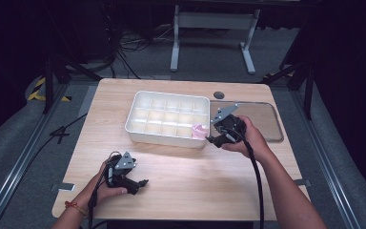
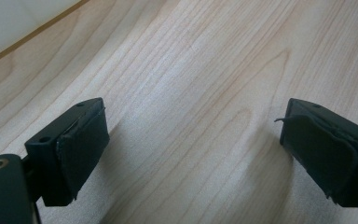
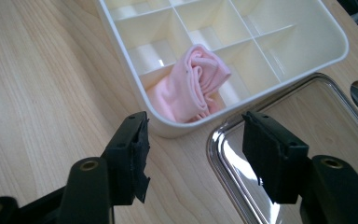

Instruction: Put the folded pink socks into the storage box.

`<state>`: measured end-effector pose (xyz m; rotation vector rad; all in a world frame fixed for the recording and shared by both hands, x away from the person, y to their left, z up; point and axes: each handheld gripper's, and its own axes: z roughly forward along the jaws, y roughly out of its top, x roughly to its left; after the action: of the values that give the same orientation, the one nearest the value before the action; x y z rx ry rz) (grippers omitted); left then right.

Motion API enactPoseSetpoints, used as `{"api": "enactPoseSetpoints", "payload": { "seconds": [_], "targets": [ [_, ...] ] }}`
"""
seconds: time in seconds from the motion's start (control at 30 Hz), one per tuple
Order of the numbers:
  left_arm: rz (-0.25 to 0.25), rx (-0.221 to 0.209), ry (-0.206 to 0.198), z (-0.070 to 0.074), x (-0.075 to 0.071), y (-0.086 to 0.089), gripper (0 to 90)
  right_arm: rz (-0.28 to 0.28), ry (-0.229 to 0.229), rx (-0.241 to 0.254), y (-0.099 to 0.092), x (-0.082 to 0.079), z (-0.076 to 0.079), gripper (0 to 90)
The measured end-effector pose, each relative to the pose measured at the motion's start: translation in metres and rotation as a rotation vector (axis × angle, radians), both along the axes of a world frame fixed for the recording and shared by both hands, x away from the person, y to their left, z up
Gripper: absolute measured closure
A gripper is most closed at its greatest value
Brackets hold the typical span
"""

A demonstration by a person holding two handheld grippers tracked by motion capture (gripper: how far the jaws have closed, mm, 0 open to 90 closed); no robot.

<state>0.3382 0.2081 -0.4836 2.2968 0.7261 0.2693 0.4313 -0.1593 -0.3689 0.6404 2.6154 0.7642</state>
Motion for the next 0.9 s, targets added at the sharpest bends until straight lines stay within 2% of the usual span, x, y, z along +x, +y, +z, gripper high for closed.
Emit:
{"api": "enactPoseSetpoints", "payload": {
  "seconds": [0.17,0.23,0.43,0.77,0.9],
  "targets": [
    [0.0,0.0,0.0,0.0,0.0,0.0,7.8,-0.009,0.0,0.022,-0.007,-0.005,-0.001,40.7],
    [0.0,0.0,0.0,0.0,0.0,0.0,7.8,-0.006,-0.012,0.002,-0.009,-0.008,-0.003,40.7],
    [0.0,0.0,0.001,0.0,0.0,0.0,7.8,-0.013,-0.007,-0.017,-0.016,-0.015,-0.013,39.7],
    [0.001,0.001,0.0,0.0,0.0,0.0,7.8,-0.024,0.0,-0.023,-0.03,-0.028,-0.029,39.5],
    [0.002,0.0,0.0,0.0,0.0,0.0,7.8,-0.028,0.002,-0.042,-0.035,-0.031,-0.032,39.2]
  ]
}}
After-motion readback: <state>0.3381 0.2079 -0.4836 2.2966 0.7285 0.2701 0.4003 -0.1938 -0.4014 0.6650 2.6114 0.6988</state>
